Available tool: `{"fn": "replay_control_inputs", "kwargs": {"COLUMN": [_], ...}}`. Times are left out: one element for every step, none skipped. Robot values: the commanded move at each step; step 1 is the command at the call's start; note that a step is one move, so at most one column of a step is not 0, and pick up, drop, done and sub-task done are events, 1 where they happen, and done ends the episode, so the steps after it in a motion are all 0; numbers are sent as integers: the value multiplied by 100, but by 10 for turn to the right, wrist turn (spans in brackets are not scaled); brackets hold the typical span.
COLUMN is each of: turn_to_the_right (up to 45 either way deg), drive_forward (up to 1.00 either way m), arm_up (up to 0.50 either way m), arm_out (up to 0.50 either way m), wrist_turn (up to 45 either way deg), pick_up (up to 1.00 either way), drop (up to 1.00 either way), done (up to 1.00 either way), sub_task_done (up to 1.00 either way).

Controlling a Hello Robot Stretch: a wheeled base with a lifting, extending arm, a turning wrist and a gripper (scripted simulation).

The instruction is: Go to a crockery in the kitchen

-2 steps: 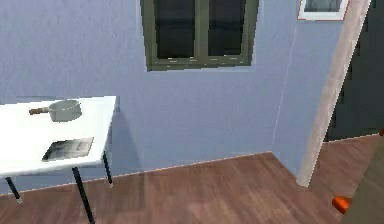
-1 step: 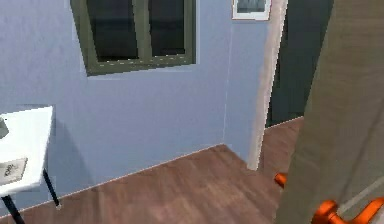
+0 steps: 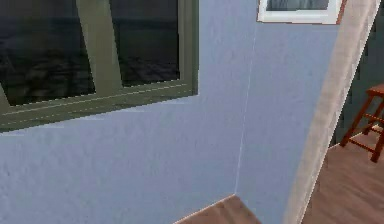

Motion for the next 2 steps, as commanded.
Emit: {"fn": "replay_control_inputs", "kwargs": {"turn_to_the_right": [450,120], "drive_forward": [0,0], "arm_up": [0,0], "arm_out": [0,0], "wrist_turn": [0,0], "pick_up": [0,0], "drop": [0,0], "done": [0,0], "sub_task_done": [0,0]}}
